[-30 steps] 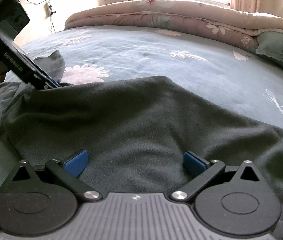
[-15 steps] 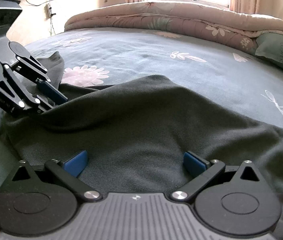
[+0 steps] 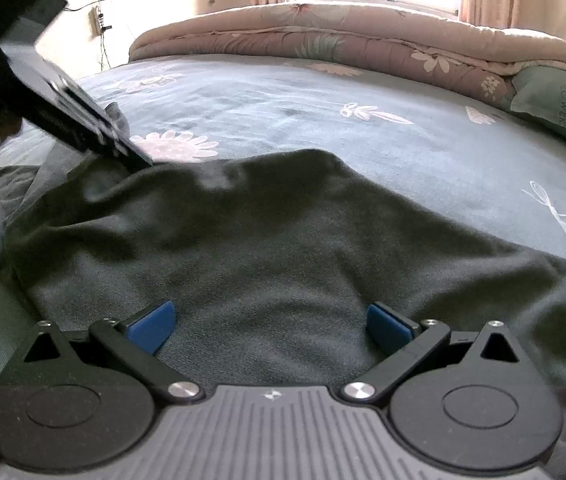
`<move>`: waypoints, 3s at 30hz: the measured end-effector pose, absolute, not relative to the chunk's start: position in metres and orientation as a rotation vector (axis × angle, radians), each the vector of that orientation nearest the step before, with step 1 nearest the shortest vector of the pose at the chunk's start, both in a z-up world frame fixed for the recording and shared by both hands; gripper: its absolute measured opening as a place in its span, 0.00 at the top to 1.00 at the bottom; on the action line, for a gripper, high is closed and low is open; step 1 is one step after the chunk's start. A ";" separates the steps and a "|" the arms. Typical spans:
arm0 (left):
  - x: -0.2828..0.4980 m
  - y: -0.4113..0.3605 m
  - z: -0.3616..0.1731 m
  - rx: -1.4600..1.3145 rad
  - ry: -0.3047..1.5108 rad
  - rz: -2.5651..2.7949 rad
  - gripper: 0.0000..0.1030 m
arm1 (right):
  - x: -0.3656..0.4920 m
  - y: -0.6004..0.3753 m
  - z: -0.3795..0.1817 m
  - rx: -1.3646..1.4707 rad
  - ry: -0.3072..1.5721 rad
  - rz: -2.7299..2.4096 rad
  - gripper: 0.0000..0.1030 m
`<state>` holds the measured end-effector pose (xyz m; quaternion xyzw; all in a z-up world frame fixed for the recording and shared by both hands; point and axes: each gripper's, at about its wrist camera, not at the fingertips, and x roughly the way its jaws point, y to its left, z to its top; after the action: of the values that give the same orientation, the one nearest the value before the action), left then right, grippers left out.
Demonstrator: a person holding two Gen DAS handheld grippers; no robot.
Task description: Fold clothes
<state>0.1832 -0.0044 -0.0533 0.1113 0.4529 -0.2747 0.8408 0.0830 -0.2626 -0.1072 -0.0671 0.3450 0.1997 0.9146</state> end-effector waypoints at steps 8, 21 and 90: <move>0.190 0.015 -0.068 0.159 1.059 -0.552 0.97 | 0.085 -0.264 -0.105 -0.148 0.726 0.398 0.00; 0.198 -0.029 -0.024 0.042 0.854 -0.699 0.86 | 0.072 -0.287 -0.099 -0.151 0.791 0.277 0.00; 0.118 0.202 -0.139 -1.141 0.840 -0.218 0.40 | 0.069 -0.308 -0.106 0.003 0.856 0.093 0.00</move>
<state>0.1181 0.2019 -0.1394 -0.5227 0.3849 -0.0999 0.7540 0.0694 -0.3082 -0.1062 0.0013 0.4147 0.0451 0.9088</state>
